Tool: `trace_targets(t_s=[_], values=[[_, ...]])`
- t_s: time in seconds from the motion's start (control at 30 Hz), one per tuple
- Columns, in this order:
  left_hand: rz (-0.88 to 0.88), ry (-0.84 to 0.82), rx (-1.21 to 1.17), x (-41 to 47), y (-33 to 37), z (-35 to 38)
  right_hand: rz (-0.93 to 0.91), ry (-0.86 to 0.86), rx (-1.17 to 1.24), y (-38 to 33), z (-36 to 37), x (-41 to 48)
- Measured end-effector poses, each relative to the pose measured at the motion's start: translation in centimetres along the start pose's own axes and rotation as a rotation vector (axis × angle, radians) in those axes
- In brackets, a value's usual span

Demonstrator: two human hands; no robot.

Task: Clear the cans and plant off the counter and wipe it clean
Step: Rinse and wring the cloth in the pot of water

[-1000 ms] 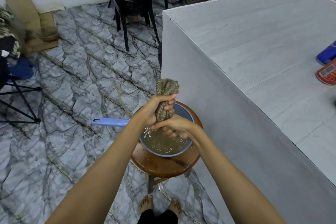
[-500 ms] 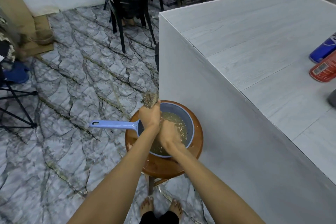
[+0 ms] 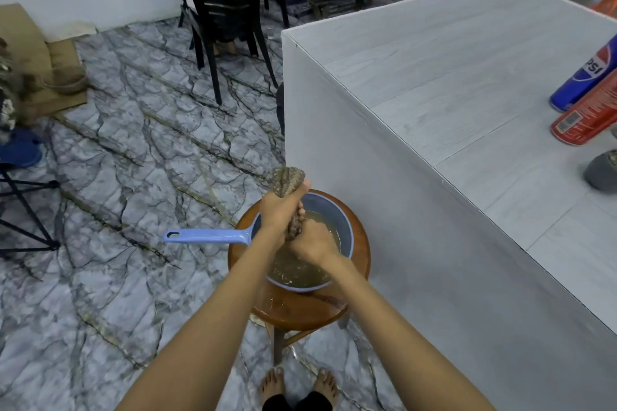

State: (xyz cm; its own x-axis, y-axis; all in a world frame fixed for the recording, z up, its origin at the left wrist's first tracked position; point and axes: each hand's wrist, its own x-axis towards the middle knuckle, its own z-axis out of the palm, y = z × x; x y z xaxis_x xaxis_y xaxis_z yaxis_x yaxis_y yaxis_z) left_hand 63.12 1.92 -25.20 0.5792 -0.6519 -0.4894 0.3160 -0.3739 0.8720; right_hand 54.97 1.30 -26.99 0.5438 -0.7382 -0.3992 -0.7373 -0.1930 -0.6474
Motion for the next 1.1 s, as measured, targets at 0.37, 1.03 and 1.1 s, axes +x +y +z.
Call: trace_targets(t_s=[0.37, 1.03, 1.1], values=[[-0.081, -0.531, -0.326, -1.5, 2.8, -2.5, -0.087, 0.116, 0.624, 1.2, -4.9, -1.5], [0.210, -1.104, 0.167, -12.9, 9.2, 17.5, -0.099, 0.422, 1.328, 8.7, -22.6, -20.3], [0.257, -1.188, 0.258, -15.2, 8.7, 21.3, -0.063, 0.594, 1.340, 11.7, -24.5, -24.0]])
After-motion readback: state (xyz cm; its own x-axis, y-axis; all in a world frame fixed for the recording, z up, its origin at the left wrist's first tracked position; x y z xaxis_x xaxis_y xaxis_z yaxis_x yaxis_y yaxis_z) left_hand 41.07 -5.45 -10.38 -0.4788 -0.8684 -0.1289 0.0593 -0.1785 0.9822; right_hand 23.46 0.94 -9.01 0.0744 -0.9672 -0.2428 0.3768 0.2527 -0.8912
